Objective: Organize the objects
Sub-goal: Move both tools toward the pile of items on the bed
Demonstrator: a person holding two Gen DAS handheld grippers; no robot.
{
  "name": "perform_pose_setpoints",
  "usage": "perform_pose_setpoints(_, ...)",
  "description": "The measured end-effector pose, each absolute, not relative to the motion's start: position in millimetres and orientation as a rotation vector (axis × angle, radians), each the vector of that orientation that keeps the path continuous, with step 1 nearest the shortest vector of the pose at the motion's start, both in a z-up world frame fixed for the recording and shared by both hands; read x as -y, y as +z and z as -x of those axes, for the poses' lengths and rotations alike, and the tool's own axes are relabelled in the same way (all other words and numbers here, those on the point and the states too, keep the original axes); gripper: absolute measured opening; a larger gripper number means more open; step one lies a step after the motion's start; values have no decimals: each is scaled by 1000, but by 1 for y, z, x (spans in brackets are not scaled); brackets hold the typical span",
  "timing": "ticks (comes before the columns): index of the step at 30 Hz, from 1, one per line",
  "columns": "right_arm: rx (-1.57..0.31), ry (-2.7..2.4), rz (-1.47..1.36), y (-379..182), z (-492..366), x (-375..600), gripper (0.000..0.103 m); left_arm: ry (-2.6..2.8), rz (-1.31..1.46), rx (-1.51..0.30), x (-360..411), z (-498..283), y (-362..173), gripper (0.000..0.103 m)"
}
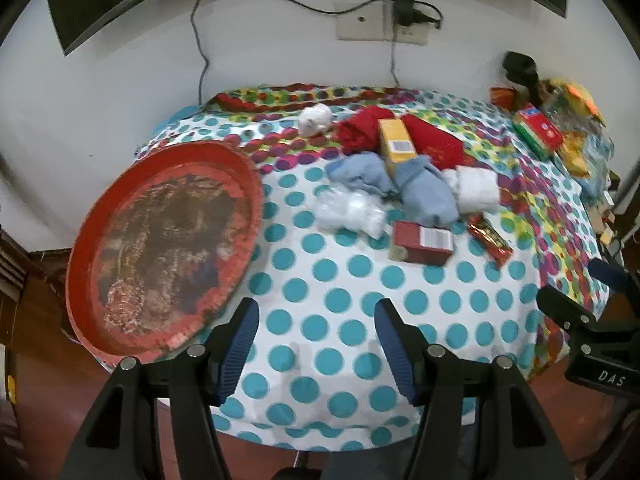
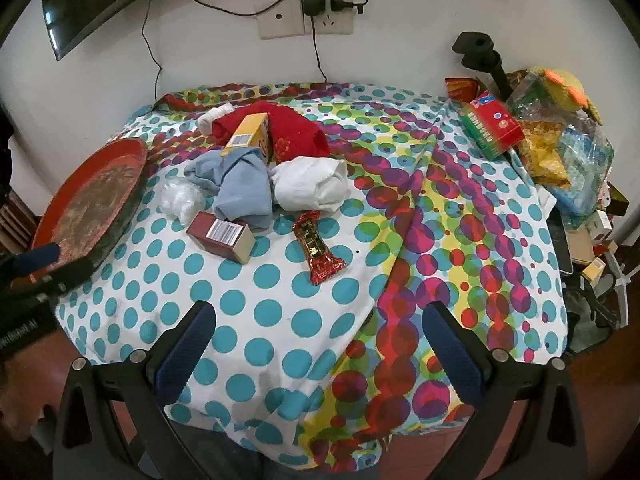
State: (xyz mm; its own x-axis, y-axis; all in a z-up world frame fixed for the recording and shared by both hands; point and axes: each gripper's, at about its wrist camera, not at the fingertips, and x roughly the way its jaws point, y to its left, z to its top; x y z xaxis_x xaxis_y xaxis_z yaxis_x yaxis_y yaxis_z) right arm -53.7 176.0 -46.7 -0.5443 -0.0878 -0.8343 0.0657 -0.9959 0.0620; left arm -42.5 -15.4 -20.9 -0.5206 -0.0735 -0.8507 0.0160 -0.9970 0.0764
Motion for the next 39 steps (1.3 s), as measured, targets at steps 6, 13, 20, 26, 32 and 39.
perform_pose_setpoints(6, 41, -2691, -1465, -56, 66, -180, 103, -2607, -1525, -11, 65, 54, -31, 62)
perform_pose_setpoints(13, -48, -2700, -1464, -65, 77, -173, 103, -2507, -1503, -52, 113, 61, -38, 62)
perform_pose_setpoints(20, -74, -2661, -1474, -72, 83, -167, 103, -2513, -1519, -58, 116, 70, -38, 62)
perform_pose_setpoints(26, -75, -2664, -1446, -72, 88, -171, 103, -2568, -1559, -8, 89, 82, -43, 62)
perform_pose_setpoints(32, -100, -2658, -1419, -78, 90, -183, 103, -2643, -1628, 53, 49, 94, -54, 62)
perform_pose_setpoints(39, -150, -2609, -1381, -93, 99, -179, 100, -2726, -1726, 146, -1, 106, -76, 62)
